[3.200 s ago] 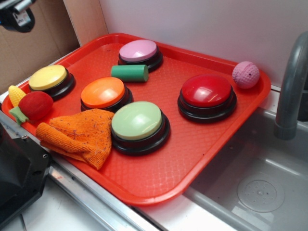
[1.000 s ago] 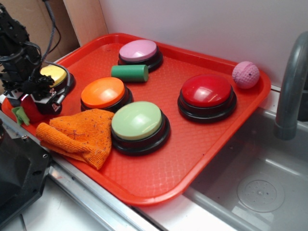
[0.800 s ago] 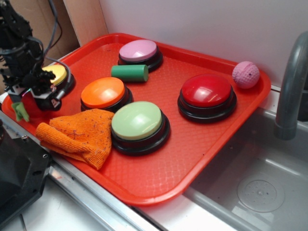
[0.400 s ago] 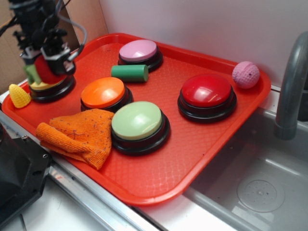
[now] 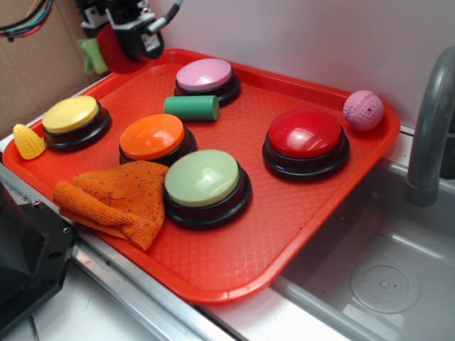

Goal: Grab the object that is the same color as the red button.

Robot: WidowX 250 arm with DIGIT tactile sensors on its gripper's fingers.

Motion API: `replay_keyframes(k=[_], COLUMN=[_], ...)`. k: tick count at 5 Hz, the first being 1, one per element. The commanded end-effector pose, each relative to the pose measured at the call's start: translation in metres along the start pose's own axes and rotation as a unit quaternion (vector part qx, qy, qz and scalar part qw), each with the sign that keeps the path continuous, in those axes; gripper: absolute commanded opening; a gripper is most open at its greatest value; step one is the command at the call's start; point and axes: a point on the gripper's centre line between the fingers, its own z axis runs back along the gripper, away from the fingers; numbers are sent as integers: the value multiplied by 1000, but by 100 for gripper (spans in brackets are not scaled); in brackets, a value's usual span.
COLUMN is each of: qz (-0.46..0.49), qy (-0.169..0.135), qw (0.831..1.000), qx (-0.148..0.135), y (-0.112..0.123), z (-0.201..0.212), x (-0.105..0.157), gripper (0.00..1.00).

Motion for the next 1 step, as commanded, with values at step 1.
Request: replay_keyframes(k=[1], qz=[-83], qy=[-5], qw=[997], qx=[5], y=[-25], z=[23], x=[3], gripper=[0])
